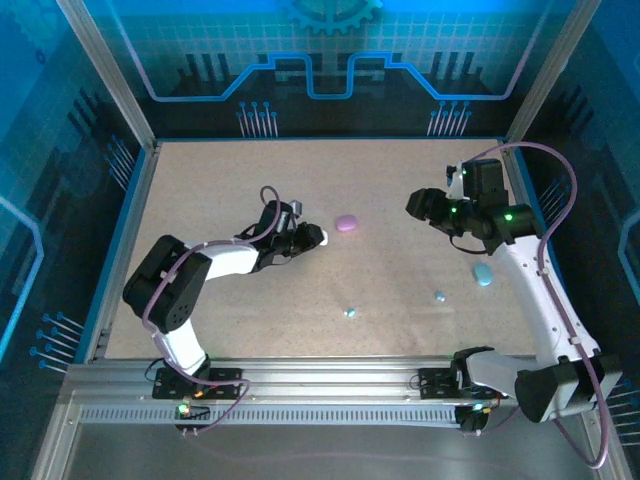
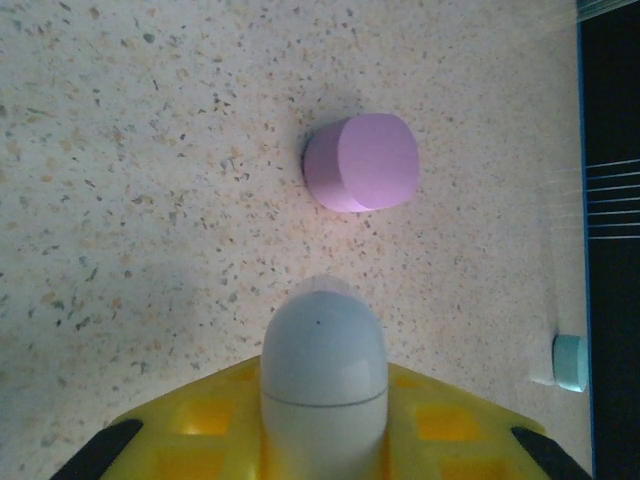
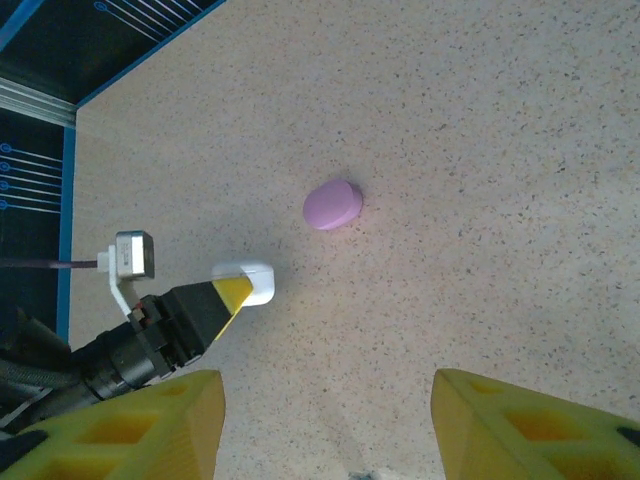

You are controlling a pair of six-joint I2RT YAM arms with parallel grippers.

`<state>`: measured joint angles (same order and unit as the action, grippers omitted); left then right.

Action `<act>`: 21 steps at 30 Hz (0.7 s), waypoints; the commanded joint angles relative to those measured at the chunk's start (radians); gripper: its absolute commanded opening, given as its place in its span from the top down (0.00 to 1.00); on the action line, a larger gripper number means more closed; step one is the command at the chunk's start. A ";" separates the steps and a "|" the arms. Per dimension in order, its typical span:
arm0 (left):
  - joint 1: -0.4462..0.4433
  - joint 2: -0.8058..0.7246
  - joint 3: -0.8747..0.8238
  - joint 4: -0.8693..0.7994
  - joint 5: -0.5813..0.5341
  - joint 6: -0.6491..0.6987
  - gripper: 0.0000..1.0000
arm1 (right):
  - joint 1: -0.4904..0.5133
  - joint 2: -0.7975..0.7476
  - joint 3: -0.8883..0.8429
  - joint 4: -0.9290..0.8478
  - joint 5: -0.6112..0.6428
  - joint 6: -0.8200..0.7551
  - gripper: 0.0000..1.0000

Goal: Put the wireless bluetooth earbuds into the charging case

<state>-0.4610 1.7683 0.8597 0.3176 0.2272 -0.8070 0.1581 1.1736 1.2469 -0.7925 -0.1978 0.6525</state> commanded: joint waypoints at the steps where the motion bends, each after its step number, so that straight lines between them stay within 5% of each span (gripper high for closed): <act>1: 0.015 0.046 0.048 -0.036 0.042 -0.024 0.76 | -0.021 -0.010 -0.012 -0.001 0.005 0.018 0.42; 21: 0.059 0.108 0.138 -0.254 -0.016 0.022 0.57 | -0.122 -0.024 -0.107 -0.025 0.110 0.018 0.42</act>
<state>-0.4171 1.8919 0.9848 0.1307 0.2398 -0.8104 0.0742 1.1694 1.1694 -0.7994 -0.1299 0.6735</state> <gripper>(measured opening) 0.425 0.585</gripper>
